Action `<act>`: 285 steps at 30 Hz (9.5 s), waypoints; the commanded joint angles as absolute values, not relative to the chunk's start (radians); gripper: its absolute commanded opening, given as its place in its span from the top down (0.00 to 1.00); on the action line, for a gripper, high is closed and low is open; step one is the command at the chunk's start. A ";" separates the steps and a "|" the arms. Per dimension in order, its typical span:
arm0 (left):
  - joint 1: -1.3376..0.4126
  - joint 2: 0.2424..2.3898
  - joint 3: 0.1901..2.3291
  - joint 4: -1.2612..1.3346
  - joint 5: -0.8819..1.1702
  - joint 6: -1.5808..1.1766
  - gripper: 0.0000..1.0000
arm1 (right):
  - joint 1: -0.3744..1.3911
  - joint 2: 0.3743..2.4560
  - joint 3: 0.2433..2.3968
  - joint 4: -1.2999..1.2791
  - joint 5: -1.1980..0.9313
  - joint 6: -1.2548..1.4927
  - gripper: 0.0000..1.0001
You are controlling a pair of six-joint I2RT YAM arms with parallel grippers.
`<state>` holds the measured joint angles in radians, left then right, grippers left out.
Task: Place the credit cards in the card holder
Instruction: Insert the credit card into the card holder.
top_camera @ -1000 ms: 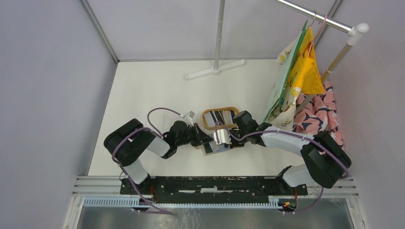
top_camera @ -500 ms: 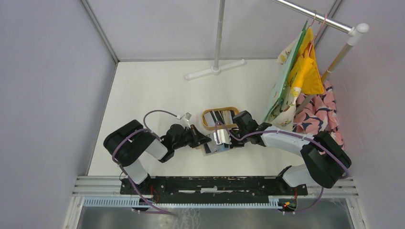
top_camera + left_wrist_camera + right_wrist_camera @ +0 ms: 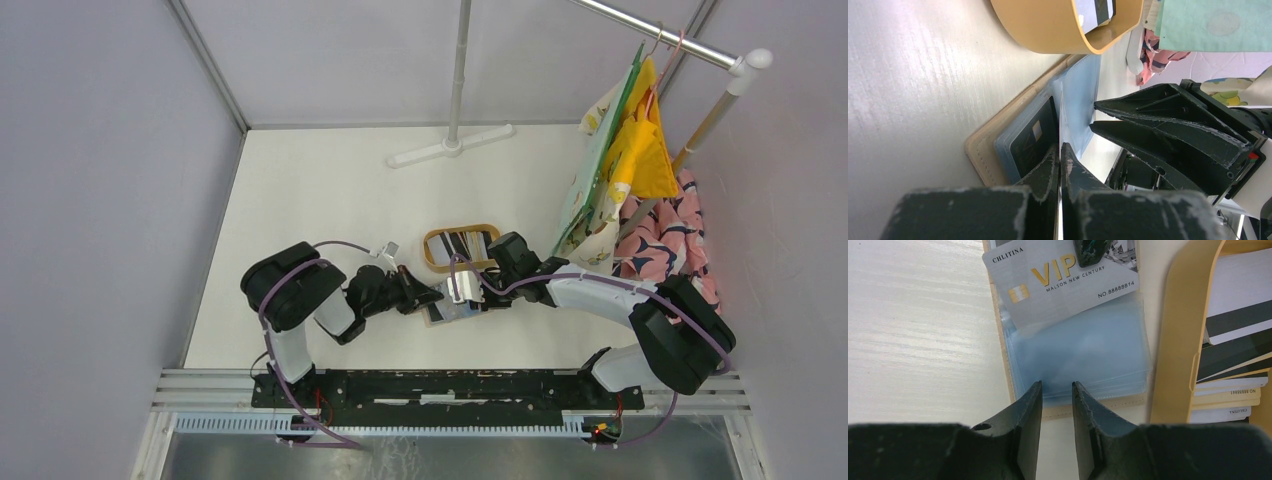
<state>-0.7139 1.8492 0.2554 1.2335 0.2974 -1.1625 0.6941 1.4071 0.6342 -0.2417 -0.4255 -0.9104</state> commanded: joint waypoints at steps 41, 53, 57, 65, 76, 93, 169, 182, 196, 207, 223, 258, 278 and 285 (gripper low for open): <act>-0.740 1.909 0.390 1.071 0.360 -1.210 0.92 | 0.697 1.384 0.653 -0.234 -0.455 -0.907 0.64; -0.741 1.919 0.397 1.032 0.351 -1.188 0.79 | 0.752 1.293 0.631 -0.092 -0.641 -0.746 0.67; -0.742 1.934 0.400 1.034 0.353 -1.187 0.79 | 0.871 1.327 0.640 0.014 -0.479 -0.679 0.79; -0.741 1.936 0.403 1.029 0.355 -1.185 0.78 | 0.999 1.429 0.681 0.066 -0.198 -0.671 0.88; -0.740 1.930 0.403 1.025 0.362 -1.179 0.75 | 1.040 1.482 0.670 0.089 -0.010 -0.707 0.89; -0.739 1.844 0.394 0.916 0.334 -1.128 0.64 | 0.984 1.461 0.661 0.013 0.011 -0.741 0.90; -0.795 1.798 0.580 0.706 0.324 -0.959 0.79 | 0.601 1.312 0.663 -0.130 -0.583 -0.648 0.81; -0.795 1.536 0.437 0.726 0.212 -0.840 0.66 | 0.489 1.252 0.596 -0.269 -0.730 -0.931 0.80; -0.806 1.470 0.463 0.597 0.137 -0.676 0.74 | 0.493 1.367 0.599 -0.335 -0.687 -1.071 0.85; -0.907 1.542 0.569 0.431 0.003 -0.644 0.87 | 0.498 1.393 0.597 -0.281 -0.618 -1.036 0.86; -0.954 1.679 0.669 0.410 -0.013 -0.675 0.71 | 0.499 1.378 0.604 -0.237 -0.576 -0.973 0.84; -0.963 1.173 0.349 0.523 -0.272 -0.673 0.44 | 0.456 1.276 0.663 -0.210 -0.648 -0.690 0.74; -0.962 1.309 0.397 0.398 -0.331 -0.719 0.44 | 0.432 1.402 0.612 -0.028 -0.725 -0.229 0.48; -0.962 1.330 0.405 0.365 -0.339 -0.735 0.45 | 0.419 1.470 0.623 -0.009 -0.697 -0.079 0.47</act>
